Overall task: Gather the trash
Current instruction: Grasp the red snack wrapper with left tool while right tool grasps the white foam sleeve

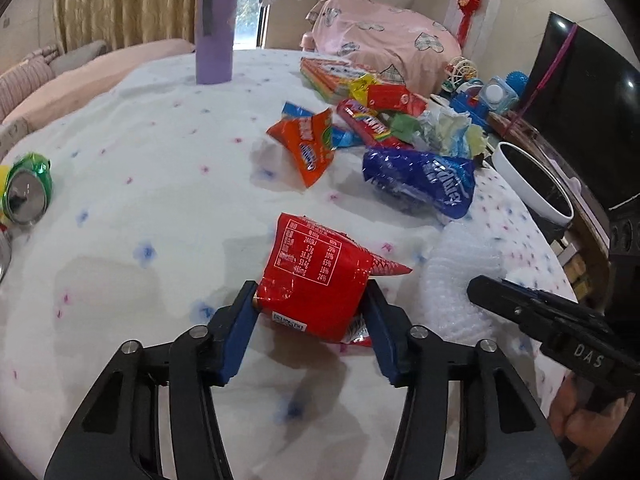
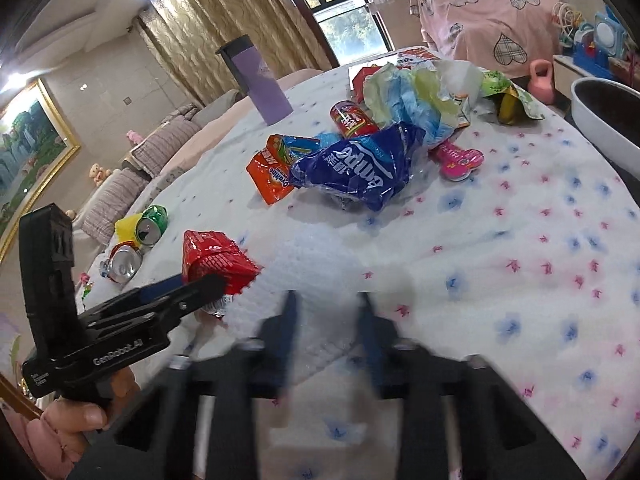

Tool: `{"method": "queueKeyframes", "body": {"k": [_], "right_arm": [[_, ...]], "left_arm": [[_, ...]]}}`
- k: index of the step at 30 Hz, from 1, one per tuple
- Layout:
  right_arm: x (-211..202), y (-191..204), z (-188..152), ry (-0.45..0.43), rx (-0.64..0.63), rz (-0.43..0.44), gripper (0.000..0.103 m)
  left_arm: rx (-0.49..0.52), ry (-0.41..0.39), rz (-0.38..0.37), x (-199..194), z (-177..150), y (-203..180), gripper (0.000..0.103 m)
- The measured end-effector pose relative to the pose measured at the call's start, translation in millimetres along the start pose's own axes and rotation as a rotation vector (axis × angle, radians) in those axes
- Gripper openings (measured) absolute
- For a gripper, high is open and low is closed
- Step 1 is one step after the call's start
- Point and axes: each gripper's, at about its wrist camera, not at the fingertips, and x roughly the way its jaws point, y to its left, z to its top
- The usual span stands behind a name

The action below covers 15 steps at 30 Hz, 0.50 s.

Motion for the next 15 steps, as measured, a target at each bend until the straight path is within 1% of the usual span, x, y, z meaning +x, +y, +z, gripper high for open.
{"method": "queueKeyframes", "body": {"k": [1,2,7,10,15], "right_arm": [[-2.1,-1.2,0.2,-0.006,0.004,0.009,0.019],[-5.0,-2.6,0.5,-0.013,0.010,0.015,0.019],[-25.8,-12.3,6.2,-0.051,0.020,-0.001,0.016],[-44.2,-22.7,10.6,-0.093,0.026,-0.027,0.016],[-76.4,-51.1,18.1,-0.154,0.058,-0.086,0.016]], "left_arm": [[0.000,0.001,-0.010,-0.1,1.0,-1.3,0.044],[-0.001,0.002,-0.020,-0.4,2.6,-3.1,0.042],[0.031,-0.014,-0.051,-4.6,12.5,-22.5,0.040],[0.060,-0.018,-0.086,-5.3,19.2,-41.5,0.039],[0.121,-0.014,-0.130,1.0,31.9,-75.4,0.039]]}}
